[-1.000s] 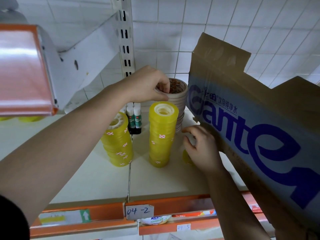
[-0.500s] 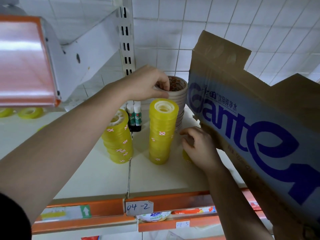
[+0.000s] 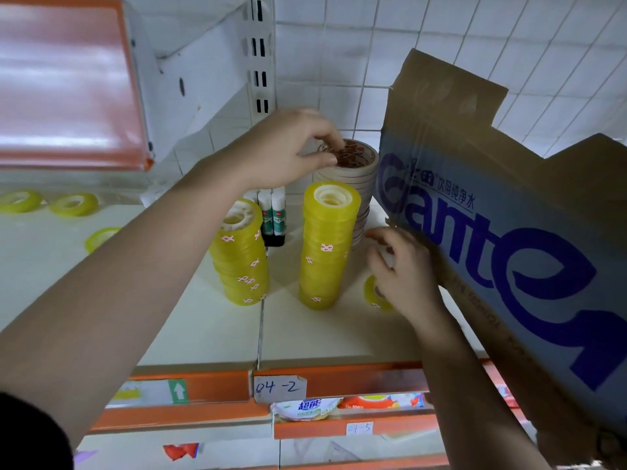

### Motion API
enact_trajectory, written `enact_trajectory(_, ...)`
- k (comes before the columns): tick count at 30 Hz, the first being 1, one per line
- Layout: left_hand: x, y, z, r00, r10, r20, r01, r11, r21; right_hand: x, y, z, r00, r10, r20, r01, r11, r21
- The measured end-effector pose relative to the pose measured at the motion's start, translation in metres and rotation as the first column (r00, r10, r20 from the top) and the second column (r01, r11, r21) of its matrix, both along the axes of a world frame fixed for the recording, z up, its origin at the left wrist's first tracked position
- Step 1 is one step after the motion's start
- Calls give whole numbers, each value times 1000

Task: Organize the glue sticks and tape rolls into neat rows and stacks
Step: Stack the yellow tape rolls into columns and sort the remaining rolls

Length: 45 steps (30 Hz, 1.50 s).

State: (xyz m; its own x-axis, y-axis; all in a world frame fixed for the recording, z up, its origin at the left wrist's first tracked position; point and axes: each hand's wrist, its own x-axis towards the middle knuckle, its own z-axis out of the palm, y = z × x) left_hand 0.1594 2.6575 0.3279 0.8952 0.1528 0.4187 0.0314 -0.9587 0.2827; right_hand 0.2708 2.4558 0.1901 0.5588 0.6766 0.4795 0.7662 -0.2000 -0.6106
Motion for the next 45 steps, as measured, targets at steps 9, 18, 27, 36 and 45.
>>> enact_trajectory(9,-76,-33,-10,932,202,301,-178,978,-104,-21,-9,62,996,-68,50,48,944,327)
enact_trajectory(18,-152,-57,-36,889,304,344,-383,904,192,-73,-22,95,942,-74,327,-69,912,404)
enact_trajectory(27,-240,-35,-69,818,492,298,-566,783,259,-163,25,98,888,167,428,-326,886,331)
enact_trajectory(36,-373,40,-96,717,657,232,-696,693,187,-272,146,69,870,320,376,-422,877,231)
enact_trajectory(45,-512,145,-131,664,737,125,-748,659,85,-392,281,35,879,400,259,-441,889,123)
